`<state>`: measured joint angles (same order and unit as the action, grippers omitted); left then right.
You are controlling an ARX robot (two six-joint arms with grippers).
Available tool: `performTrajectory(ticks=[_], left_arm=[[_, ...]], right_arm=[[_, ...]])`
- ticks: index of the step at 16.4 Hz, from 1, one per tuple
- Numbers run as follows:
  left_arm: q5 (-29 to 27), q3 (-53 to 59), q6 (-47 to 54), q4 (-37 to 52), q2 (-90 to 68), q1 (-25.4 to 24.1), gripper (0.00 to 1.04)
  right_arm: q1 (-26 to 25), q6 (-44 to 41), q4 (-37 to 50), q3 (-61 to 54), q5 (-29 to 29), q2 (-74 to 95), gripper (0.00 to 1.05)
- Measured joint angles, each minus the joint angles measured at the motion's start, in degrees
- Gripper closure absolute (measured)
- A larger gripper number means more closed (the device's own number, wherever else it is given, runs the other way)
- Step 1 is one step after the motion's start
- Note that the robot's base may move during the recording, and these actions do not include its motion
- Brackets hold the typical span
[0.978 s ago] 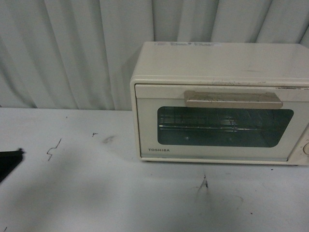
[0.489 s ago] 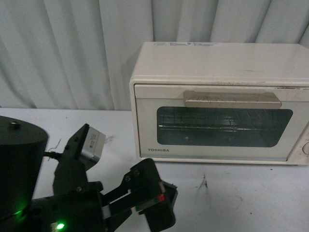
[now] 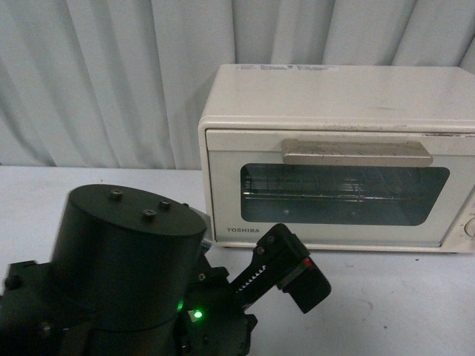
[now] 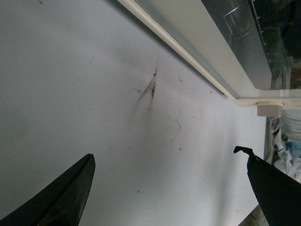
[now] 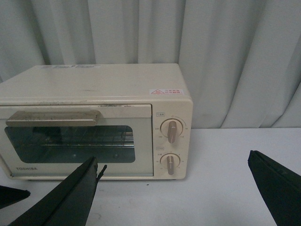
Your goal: Open oven
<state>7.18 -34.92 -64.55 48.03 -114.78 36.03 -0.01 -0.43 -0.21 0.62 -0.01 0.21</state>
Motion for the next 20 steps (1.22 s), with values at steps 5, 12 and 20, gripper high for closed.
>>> performTrajectory(ticks=[5,12,20], left_arm=[[-5.4,-4.2,-12.1,2.6,-6.1,3.1,0.07],[-5.6,-4.8,-13.7,4.7,-9.0,-0.7,0.07],[-4.8,-4.7,-13.6,4.8,-9.0,-1.9,0.07]], right_arm=[[0.0,0.0,0.0,0.0,0.0,0.0,0.06],[0.0,0.0,0.0,0.0,0.0,0.0,0.06],[3.5,-2.2,9.6,0.0,9.0,3.7,0.06]])
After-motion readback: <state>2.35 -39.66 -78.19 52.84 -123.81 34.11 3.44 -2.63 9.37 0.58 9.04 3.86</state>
